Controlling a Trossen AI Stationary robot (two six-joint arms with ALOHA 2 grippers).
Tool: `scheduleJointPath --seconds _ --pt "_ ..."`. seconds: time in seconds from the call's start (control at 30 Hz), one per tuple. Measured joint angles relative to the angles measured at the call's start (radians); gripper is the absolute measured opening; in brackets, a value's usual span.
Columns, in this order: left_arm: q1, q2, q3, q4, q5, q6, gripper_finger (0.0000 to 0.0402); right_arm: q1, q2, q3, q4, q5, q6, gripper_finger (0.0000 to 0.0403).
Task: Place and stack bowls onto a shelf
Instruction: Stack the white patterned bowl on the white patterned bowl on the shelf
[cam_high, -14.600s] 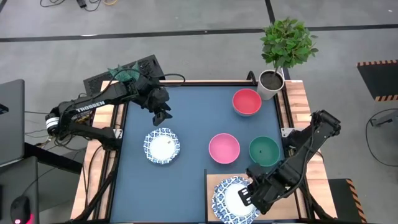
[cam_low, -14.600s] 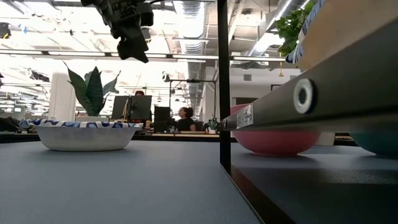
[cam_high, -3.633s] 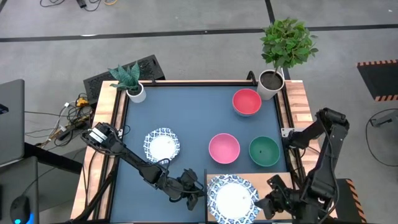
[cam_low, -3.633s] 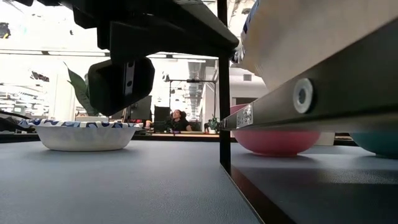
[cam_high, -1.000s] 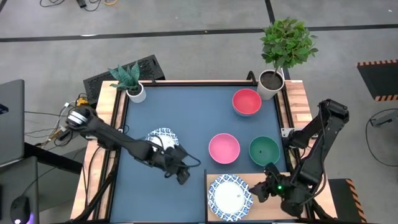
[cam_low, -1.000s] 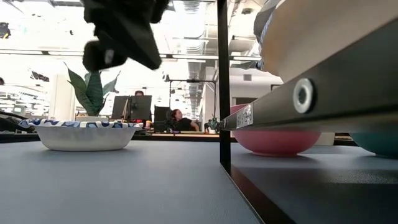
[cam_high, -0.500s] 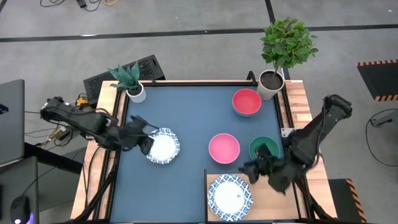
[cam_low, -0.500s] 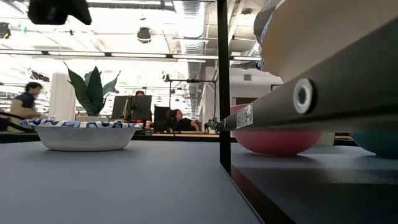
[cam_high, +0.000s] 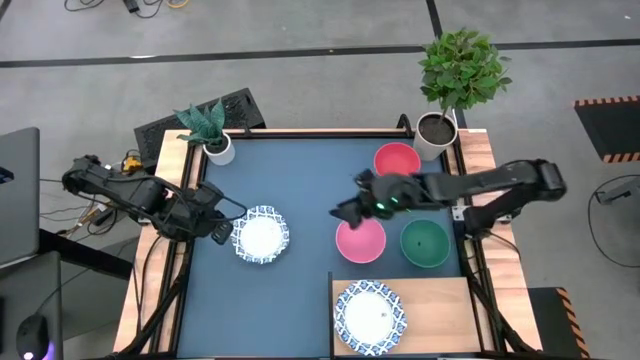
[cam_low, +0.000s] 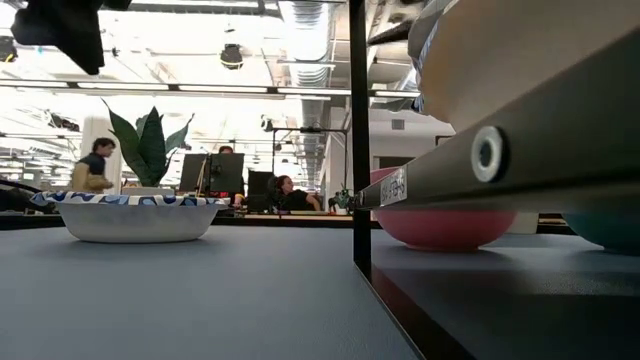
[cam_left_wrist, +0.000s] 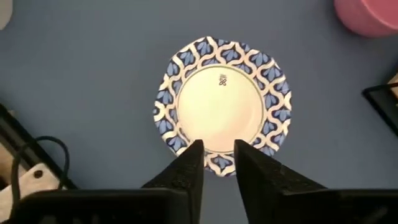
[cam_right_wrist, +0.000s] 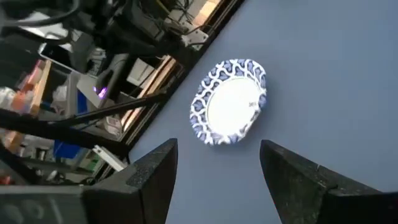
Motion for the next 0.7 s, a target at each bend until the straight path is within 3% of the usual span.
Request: scheduleJointPath --seconds 0.23,0.47,0.7 --pt "0.0 0.0 0.0 -0.057 0.006 -0.002 0.0123 -0.11 0.259 0.225 -0.008 -0.17 -0.165 0.0253" --pt "0.0 0.0 0.0 -0.058 0.006 -0.003 0.0138 -0.14 0.491 0.503 -0.233 -0.167 -0.304 0.0253" --pt "0.0 0.0 0.0 -0.058 0.0 -0.008 0.0138 -0.14 0.667 0.661 -0.335 -0.16 -0.321 0.0253"
